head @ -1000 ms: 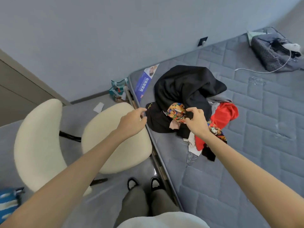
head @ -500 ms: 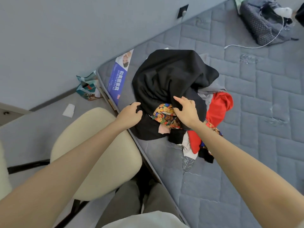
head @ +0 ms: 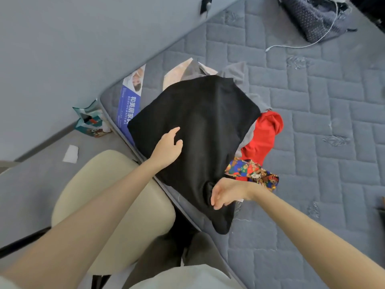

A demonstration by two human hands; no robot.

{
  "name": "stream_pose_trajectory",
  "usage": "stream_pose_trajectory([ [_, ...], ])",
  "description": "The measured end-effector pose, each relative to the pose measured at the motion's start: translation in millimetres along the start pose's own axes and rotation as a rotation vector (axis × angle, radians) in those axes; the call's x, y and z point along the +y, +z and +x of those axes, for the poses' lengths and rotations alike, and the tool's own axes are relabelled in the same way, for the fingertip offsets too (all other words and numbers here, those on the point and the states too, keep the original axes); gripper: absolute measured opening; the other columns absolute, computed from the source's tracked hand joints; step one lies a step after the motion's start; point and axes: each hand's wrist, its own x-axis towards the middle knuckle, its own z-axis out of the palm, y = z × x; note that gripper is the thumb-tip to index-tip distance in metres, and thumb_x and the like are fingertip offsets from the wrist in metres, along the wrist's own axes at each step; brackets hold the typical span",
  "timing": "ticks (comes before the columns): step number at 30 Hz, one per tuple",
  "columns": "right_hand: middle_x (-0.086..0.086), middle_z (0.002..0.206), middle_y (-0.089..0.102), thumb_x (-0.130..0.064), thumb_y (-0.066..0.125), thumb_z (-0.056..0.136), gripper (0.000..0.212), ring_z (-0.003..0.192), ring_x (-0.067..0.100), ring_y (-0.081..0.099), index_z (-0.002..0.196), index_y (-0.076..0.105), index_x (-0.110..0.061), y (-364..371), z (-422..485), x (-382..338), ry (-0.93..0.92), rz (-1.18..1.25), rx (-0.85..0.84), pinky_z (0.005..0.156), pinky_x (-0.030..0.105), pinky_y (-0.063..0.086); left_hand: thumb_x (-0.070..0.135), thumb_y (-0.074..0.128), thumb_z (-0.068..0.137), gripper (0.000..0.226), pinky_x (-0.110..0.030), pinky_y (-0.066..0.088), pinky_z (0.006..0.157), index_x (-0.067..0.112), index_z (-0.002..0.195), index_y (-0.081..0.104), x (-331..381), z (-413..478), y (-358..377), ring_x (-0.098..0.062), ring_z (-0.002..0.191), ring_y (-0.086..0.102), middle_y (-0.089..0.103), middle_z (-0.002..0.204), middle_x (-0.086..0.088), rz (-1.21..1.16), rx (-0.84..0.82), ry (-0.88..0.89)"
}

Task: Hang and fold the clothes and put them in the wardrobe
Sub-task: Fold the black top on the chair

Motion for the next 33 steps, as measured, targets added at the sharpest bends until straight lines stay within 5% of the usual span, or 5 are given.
stream_pose_trajectory([
  [7,0.012,0.126,0.053,-0.008,0.057,0.091,0.048,0.108,0.025,0.056,0.135,0.038,-0.003,-30.4,33.6,36.5,0.037,0.553,0.919,0.091,0.036,0.047,0.023,0.045,0.098,0.052,-0.025,0.033,0.09,0.023,0.148,0.029,-12.3,1.1,28.7,-0.022,0.12,0.05,0.039,0.146,-0.007,0.096,-0.176,-0.065],
  [13,0.002,0.128,0.054,-0.023,0.074,0.083,0.064,0.115,0.02,0.053,0.134,0.039,-0.008,-65.9,73.7,36.5,0.044,1.136,0.79,0.093,0.036,0.045,0.023,0.044,0.099,0.053,-0.024,0.032,0.09,0.025,0.149,0.027,-13.8,10.8,38.6,-0.017,0.117,0.049,0.038,0.148,-0.003,0.143,-0.233,-0.01],
  [18,0.003,0.081,0.062,-0.011,0.064,0.088,0.021,0.06,0.011,0.057,0.109,0.061,-0.007,-76.2,66.2,31.5,-0.12,1.222,0.748,0.053,0.02,0.047,0.023,0.047,0.099,0.053,-0.026,0.033,0.094,0.026,0.148,0.029,1.4,24.2,22.0,-0.019,0.126,0.046,0.042,0.145,-0.001,0.141,-0.183,0.066],
  [24,0.01,0.094,0.07,0.004,0.062,0.082,0.023,0.085,0.01,0.064,0.101,0.062,-0.01,-57.5,13.6,-24.5,-0.599,0.569,0.788,0.073,0.027,0.054,0.033,0.044,0.099,0.046,-0.029,0.037,0.097,0.032,0.144,0.034,27.7,23.8,-21.2,-0.011,0.123,0.046,0.046,0.141,0.005,-0.092,-0.02,0.03],
  [33,0.009,0.154,0.025,-0.012,0.055,0.087,0.045,0.143,0.028,-0.003,0.132,0.055,-0.014,9.9,19.9,-76.7,-0.696,-0.633,0.609,0.112,0.045,0.022,0.082,0.06,0.055,0.115,-0.059,0.033,0.106,0.034,0.15,0.016,79.6,2.7,-72.2,-0.033,0.138,0.032,0.024,0.156,-0.001,-0.098,-0.207,-0.17],
])
